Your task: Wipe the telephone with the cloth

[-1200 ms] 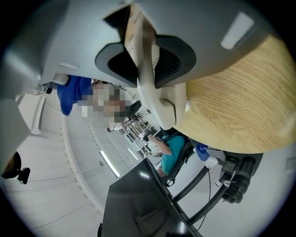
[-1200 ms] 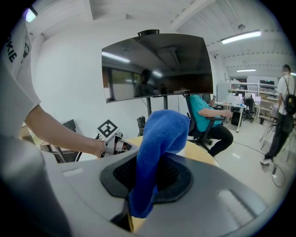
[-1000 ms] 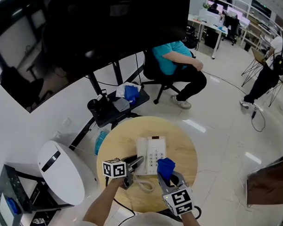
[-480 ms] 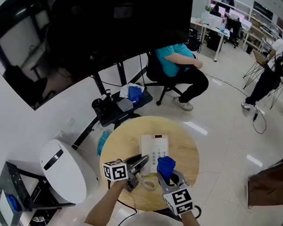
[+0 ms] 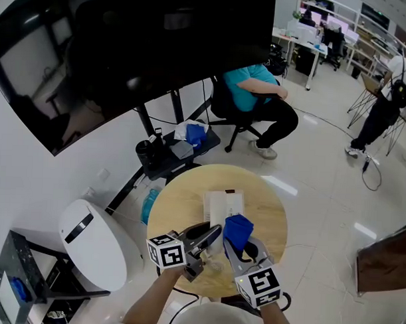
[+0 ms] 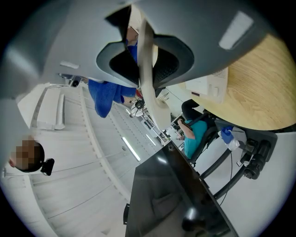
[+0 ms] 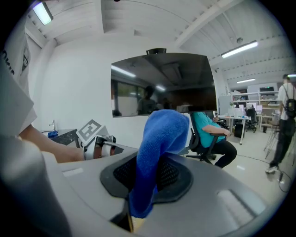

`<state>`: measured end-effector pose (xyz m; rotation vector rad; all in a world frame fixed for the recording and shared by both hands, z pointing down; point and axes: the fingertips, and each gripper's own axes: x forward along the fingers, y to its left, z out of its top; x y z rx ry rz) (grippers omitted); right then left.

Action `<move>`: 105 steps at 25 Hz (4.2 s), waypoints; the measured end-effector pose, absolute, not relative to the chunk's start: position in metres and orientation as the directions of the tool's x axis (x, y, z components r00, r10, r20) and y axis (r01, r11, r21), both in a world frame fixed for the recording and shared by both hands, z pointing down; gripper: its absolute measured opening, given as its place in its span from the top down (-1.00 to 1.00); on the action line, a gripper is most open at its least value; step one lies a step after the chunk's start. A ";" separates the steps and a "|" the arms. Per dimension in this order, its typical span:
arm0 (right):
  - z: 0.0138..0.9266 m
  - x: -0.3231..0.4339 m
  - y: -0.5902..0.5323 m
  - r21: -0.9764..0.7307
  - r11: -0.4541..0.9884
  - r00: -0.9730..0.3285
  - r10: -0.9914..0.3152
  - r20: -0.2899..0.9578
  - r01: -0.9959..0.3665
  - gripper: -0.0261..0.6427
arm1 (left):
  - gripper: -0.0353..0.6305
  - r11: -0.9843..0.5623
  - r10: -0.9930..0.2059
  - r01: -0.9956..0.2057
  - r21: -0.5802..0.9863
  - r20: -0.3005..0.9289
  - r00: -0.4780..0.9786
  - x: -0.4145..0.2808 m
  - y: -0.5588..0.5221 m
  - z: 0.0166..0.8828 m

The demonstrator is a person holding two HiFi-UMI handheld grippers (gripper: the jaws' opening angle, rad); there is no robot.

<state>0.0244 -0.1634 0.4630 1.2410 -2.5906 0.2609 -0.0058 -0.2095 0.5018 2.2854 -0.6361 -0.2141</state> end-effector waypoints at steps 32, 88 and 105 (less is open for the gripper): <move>0.353 0.005 -0.219 0.157 0.582 -0.572 -0.813 0.106 -0.798 0.74 | 0.63 -0.743 -0.389 -0.308 0.594 -0.010 0.921 0.007 -0.146 0.460; 0.413 0.013 -0.135 -0.019 0.584 -0.582 -0.804 0.119 -0.811 0.74 | 0.64 -0.637 -0.573 -0.266 0.724 -0.213 0.792 -0.062 -0.198 0.407; 0.417 0.014 -0.157 -0.095 0.565 -0.573 -0.812 0.109 -0.819 0.74 | 0.63 -0.668 -0.486 -0.207 0.715 -0.209 0.848 -0.036 -0.173 0.413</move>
